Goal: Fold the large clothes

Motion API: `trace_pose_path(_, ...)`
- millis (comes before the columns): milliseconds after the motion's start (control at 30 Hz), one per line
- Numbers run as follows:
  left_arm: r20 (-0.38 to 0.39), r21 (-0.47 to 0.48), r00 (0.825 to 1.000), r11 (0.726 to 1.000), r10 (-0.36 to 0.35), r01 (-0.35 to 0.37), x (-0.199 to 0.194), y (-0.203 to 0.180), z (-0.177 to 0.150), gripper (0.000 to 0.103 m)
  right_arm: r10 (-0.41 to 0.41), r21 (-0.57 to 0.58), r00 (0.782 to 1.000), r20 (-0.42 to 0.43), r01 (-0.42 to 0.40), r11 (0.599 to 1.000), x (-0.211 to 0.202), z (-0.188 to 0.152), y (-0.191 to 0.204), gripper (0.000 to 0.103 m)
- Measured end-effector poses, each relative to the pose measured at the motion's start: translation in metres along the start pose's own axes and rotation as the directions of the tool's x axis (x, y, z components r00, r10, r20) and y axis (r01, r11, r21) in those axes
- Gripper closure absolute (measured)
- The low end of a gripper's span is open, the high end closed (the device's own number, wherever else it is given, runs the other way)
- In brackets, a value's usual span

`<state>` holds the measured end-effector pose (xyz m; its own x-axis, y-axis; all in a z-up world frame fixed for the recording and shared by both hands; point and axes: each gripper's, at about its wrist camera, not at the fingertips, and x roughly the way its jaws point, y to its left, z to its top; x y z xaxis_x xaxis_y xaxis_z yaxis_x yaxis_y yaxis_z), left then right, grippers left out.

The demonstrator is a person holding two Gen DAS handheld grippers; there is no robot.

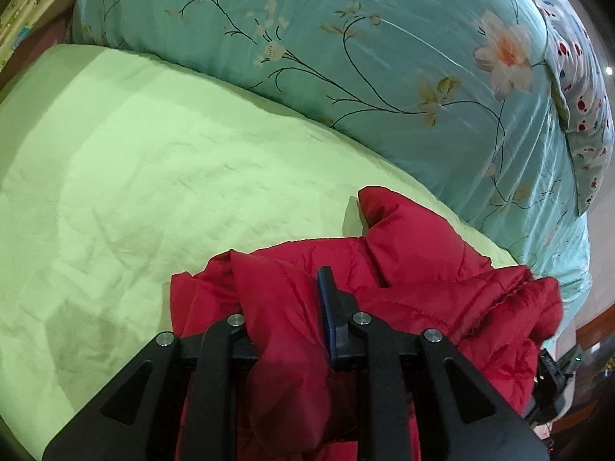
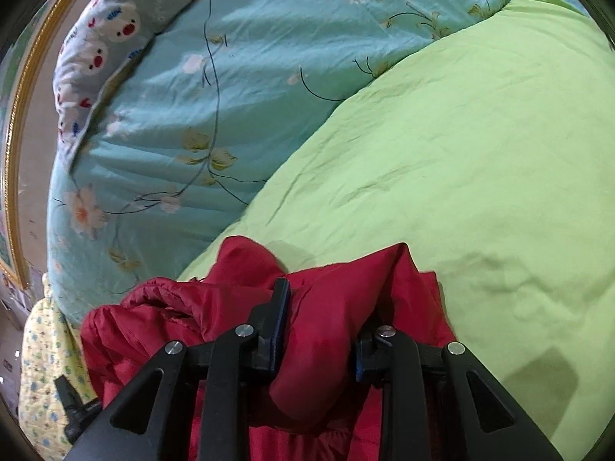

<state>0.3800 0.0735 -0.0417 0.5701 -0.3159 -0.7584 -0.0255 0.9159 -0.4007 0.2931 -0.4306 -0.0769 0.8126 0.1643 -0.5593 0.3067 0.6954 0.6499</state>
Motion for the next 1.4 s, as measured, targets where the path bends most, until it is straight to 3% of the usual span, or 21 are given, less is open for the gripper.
trace_pose_path(167,0.034,0.029,0.999,0.999,-0.040,0.039,-0.028,0.001,-0.003,0.071,-0.023,-0.005,1.000,0.008,0.023,1.000,0.014,0.003,0.001,0.077)
trace_pose_path(300,0.101,0.025,0.995,0.999,-0.023,0.021,-0.063,0.009,-0.007,0.059,-0.029,-0.008,1.000,0.012,0.029,1.000,0.015,0.005,0.002,0.077)
trace_pose_path(433,0.147,0.083,0.987,0.995,-0.059,0.047,-0.098,-0.002,-0.024,0.059,-0.028,0.007,1.000,0.015,0.028,1.000,0.016,0.004,0.000,0.077)
trace_pose_path(533,0.109,0.228,0.987,0.969,-0.117,0.089,-0.104,-0.041,-0.053,0.059,-0.035,0.003,0.999,0.016,0.035,0.999,0.017,0.004,0.002,0.076)
trace_pose_path(667,0.015,0.370,0.984,0.915,-0.177,0.159,-0.085,-0.092,-0.099,0.059,-0.029,0.010,1.000,0.012,0.029,1.000,0.016,0.004,0.002,0.076)
trace_pose_path(767,-0.024,0.426,0.990,0.894,-0.142,0.138,-0.063,-0.114,-0.121,0.059,-0.016,0.004,1.000,0.019,0.016,1.000,0.013,0.005,0.003,0.073)
trace_pose_path(867,-0.014,0.464,1.000,0.885,-0.021,0.025,-0.029,-0.121,-0.130,0.059,0.005,-0.009,1.000,0.026,-0.005,1.000,0.007,0.006,0.006,0.069)
trace_pose_path(1000,0.001,0.447,1.000,0.894,0.024,-0.022,-0.004,-0.116,-0.124,0.059,0.044,-0.005,0.999,0.026,-0.044,0.999,-0.010,0.010,0.014,0.061)
trace_pose_path(1133,0.030,0.450,0.998,0.891,0.056,-0.063,0.009,-0.118,-0.119,0.059,0.061,-0.090,0.994,0.085,-0.053,0.995,-0.050,0.005,0.038,0.043)
trace_pose_path(1167,0.037,0.453,0.997,0.889,0.061,-0.071,0.011,-0.120,-0.118,0.059,0.056,-0.128,0.992,0.110,-0.042,0.991,-0.061,0.000,0.047,0.036)
trace_pose_path(1267,0.043,0.445,0.997,0.893,0.062,-0.075,0.019,-0.122,-0.114,0.059,0.084,-0.304,0.986,0.147,-0.036,0.952,-0.089,-0.025,0.080,0.030)
trace_pose_path(1333,0.043,0.439,0.997,0.895,0.059,-0.072,0.023,-0.123,-0.113,0.059,0.077,-0.418,0.995,0.067,-0.042,0.907,-0.081,-0.037,0.101,0.030)
trace_pose_path(1400,0.047,0.438,0.997,0.896,0.060,-0.074,0.025,-0.123,-0.113,0.059,0.040,-0.535,0.997,-0.072,-0.073,0.842,-0.058,-0.053,0.123,0.030)
